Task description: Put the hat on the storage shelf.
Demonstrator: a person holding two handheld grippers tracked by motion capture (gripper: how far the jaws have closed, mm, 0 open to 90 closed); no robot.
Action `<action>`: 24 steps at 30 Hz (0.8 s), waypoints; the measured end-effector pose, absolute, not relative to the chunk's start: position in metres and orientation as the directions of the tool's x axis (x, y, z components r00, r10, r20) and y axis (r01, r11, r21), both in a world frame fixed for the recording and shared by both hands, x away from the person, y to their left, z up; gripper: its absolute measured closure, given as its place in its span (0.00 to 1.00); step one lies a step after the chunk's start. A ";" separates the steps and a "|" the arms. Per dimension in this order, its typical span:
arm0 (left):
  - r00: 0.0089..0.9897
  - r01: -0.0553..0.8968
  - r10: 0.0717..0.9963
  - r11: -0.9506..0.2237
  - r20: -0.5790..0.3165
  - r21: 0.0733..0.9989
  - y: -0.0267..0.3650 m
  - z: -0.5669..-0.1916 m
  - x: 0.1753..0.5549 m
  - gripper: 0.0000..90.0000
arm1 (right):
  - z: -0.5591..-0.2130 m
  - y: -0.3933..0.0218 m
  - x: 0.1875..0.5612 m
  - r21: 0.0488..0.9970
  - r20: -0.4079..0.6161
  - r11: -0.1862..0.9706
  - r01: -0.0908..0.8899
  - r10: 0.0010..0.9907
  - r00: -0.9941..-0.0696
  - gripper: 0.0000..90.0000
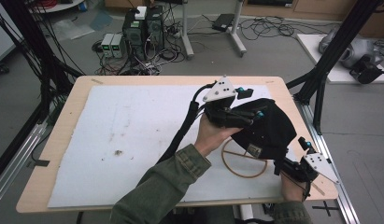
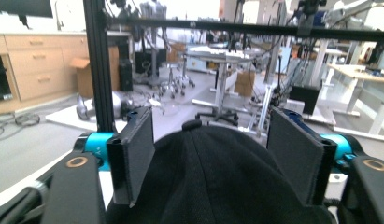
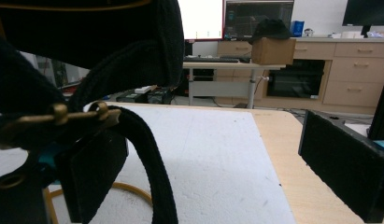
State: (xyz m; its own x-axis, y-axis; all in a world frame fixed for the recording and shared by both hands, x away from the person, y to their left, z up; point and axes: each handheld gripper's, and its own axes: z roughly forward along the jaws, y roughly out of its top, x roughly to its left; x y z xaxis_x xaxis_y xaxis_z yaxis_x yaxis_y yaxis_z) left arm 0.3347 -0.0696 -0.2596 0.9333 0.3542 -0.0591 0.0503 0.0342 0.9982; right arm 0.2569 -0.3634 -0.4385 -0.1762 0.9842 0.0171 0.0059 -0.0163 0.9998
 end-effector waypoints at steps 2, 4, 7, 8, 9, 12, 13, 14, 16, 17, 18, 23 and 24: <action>0.931 0.035 0.362 0.046 -0.050 0.998 -0.066 -0.258 0.334 0.33 | -0.439 -0.363 0.257 1.000 0.016 -0.015 0.006 0.984 -0.177 0.08; 0.922 0.010 0.385 0.067 -0.035 0.998 -0.061 -0.256 0.333 0.32 | -0.439 -0.364 0.257 1.000 0.014 -0.013 0.006 0.984 -0.176 0.08; 0.914 -0.009 0.405 0.071 -0.021 0.997 -0.057 -0.255 0.332 0.32 | -0.439 -0.364 0.256 1.000 0.016 -0.015 0.005 0.984 -0.175 0.08; 0.909 -0.017 0.416 0.073 -0.015 0.997 -0.054 -0.255 0.331 0.32 | -0.439 -0.364 0.256 1.000 0.016 -0.015 0.005 0.984 -0.175 0.08; 0.908 -0.021 0.418 0.075 -0.012 0.997 -0.051 -0.254 0.331 0.32 | -0.439 -0.364 0.256 1.000 0.015 -0.014 0.008 0.985 -0.174 0.08; 0.895 -0.032 0.446 0.084 -0.009 0.996 -0.042 -0.254 0.332 0.31 | -0.439 -0.364 0.255 1.000 0.020 -0.019 0.009 0.985 -0.174 0.08; 0.891 -0.036 0.454 0.085 -0.006 0.996 -0.040 -0.253 0.331 0.31 | -0.439 -0.364 0.255 1.000 0.016 -0.015 0.011 0.985 -0.172 0.08; 0.884 -0.046 0.468 0.086 0.000 0.995 -0.035 -0.253 0.331 0.31 | -0.439 -0.364 0.255 1.000 0.013 -0.011 0.010 0.985 -0.173 0.08; 0.874 -0.050 0.486 0.092 -0.001 0.994 -0.028 -0.253 0.332 0.31 | -0.439 -0.364 0.255 1.000 0.015 -0.013 0.012 0.985 -0.173 0.08; 0.865 -0.055 0.502 0.095 0.000 0.994 -0.020 -0.254 0.331 0.31 | -0.439 -0.364 0.255 1.000 0.015 -0.013 0.012 0.985 -0.173 0.08; 0.865 -0.055 0.502 0.095 0.000 0.994 -0.020 -0.254 0.331 0.31 | -0.439 -0.364 0.255 1.000 0.012 -0.011 0.009 0.985 -0.174 0.08; 0.840 -0.063 0.542 0.104 -0.003 0.993 0.000 -0.258 0.331 0.30 | -0.439 -0.363 0.255 1.000 0.011 -0.010 0.009 0.985 -0.171 0.08; 0.831 -0.065 0.556 0.106 -0.005 0.992 0.008 -0.260 0.331 0.30 | -0.439 -0.363 0.255 1.000 0.010 -0.008 0.010 0.985 -0.171 0.08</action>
State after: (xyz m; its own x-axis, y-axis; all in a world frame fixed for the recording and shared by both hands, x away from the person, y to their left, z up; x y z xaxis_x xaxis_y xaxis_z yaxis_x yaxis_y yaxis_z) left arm 0.3313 0.0077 -0.2595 0.8312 0.5559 -0.0050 -0.0650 0.1060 0.9922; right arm 0.2547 -0.3630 -0.4389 -0.1706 0.9853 0.0096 0.0104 -0.0080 0.9999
